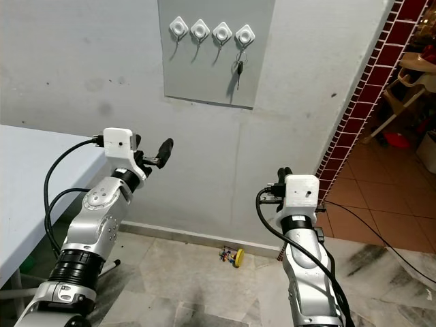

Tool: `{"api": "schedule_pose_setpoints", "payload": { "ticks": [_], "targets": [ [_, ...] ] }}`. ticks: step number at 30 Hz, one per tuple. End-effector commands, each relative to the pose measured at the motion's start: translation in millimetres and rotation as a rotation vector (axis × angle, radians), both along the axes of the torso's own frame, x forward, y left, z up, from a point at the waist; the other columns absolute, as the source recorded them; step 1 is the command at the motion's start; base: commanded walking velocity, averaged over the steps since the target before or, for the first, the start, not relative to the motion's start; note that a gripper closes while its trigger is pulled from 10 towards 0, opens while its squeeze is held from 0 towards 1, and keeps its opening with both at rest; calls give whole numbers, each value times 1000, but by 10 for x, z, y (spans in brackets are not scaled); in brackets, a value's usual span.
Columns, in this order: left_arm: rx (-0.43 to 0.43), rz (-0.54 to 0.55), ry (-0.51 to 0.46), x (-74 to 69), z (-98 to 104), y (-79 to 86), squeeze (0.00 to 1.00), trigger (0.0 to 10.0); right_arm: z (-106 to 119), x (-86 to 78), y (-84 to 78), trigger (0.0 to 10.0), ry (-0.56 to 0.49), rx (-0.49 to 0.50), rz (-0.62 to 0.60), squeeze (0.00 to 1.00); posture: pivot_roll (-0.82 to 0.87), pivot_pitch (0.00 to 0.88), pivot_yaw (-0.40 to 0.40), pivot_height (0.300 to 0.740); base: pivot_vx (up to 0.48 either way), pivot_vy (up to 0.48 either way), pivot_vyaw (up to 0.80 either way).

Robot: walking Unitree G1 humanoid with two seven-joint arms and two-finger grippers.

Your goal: Hang keys on a hook

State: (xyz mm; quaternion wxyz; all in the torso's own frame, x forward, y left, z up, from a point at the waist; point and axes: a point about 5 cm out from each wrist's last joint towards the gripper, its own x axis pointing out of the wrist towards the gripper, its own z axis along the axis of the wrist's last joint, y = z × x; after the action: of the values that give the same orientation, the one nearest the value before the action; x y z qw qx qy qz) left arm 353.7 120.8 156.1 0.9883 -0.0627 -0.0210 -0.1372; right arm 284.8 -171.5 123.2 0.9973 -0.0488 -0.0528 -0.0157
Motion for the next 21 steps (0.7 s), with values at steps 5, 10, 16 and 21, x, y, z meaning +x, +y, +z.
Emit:
{"api": "schedule_pose_setpoints", "payload": {
  "ticks": [5, 10, 16, 21],
  "targets": [
    [7, -10, -20, -11, 64, 1, 0, 10000, 76, -11, 8, 10000, -24, 3, 12, 0, -105, 0, -44, 740, 415, 0, 0],
    [26, -13, -23, -17, 60, 22, 0, 10000, 79, -26, 6, 10000, -23, 1, 17, 0, -104, 0, -44, 740, 410, 0, 0],
    [19, -13, -21, -24, 65, 26, 0, 10000, 75, -45, 13, 10000, -20, 2, 17, 0, -104, 0, -41, 740, 406, 0, 0],
    [11, -16, -17, -23, 66, 19, 0, 10000, 68, -47, 18, 10000, -16, 5, 18, 0, -105, 0, -38, 740, 355, 313, 0]
  ]
}}
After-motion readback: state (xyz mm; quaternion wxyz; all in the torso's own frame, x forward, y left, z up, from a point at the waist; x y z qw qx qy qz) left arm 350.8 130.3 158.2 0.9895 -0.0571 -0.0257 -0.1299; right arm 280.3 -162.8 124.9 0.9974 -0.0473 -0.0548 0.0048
